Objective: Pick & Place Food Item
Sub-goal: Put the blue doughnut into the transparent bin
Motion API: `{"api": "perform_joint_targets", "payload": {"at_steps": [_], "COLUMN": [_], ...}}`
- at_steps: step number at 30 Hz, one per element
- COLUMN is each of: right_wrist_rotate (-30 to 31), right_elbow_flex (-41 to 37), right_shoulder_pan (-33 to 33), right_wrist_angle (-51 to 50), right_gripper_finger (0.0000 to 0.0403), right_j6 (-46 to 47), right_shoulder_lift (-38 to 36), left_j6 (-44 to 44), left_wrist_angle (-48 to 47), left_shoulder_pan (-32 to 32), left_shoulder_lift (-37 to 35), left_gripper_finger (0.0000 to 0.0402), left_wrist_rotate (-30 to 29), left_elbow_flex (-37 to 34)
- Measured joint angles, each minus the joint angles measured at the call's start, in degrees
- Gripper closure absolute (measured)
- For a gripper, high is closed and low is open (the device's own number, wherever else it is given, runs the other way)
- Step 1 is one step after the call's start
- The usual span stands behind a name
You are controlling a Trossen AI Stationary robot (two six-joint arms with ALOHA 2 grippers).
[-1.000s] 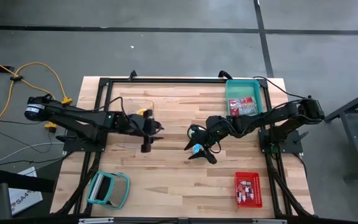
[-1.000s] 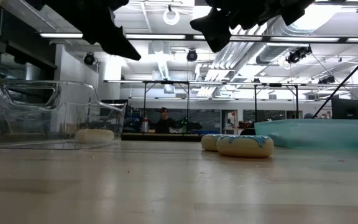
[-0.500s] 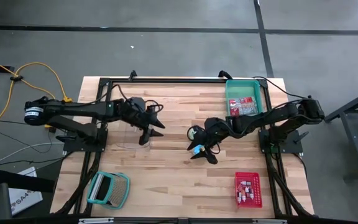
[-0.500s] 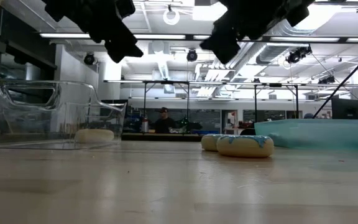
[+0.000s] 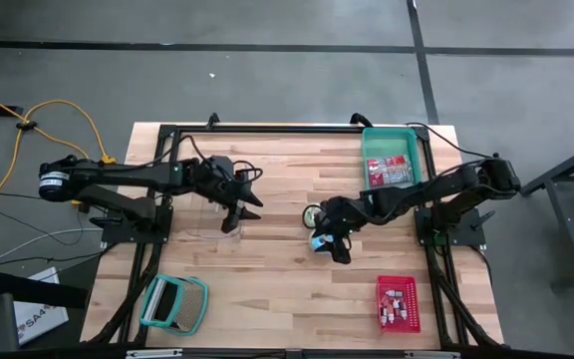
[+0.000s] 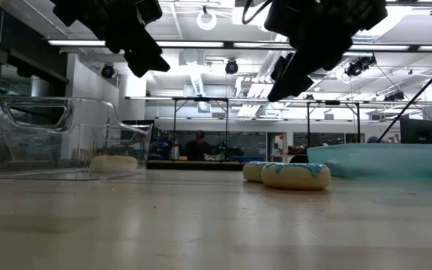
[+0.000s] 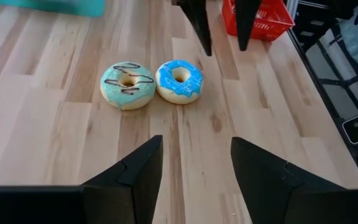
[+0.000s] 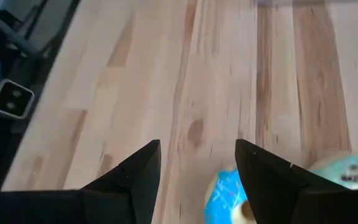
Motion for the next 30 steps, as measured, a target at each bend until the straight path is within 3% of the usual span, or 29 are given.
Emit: {"api": "perform_joint_targets", "payload": {"at_steps": [11,20,30], "right_wrist_rotate": [14.9,21.1,27.0], "right_elbow_flex": [0.0,0.0,0.0], "right_shoulder_pan": [5.8,10.2,10.7], "right_wrist_angle": [-4.7,-4.1,-4.5], "right_gripper_finger": [0.0207,0.0207,0.0207], "right_j6": [-0.4,-0.4,3.1], "right_shoulder_lift": [0.0,4.3,8.7], "left_j6": [0.1,0.1,0.2], "left_wrist_angle": [0.0,0.0,-1.5], "left_shoulder_pan": [-1.7,-1.8,-1.8], "left_shoulder_lift": [0.0,0.0,0.0], "left_gripper_finger": [0.0218,0.0218,0.0218], "left_wrist_rotate": [0.0,0.0,0.0], "left_elbow_flex": [0.0,0.0,0.0]}}
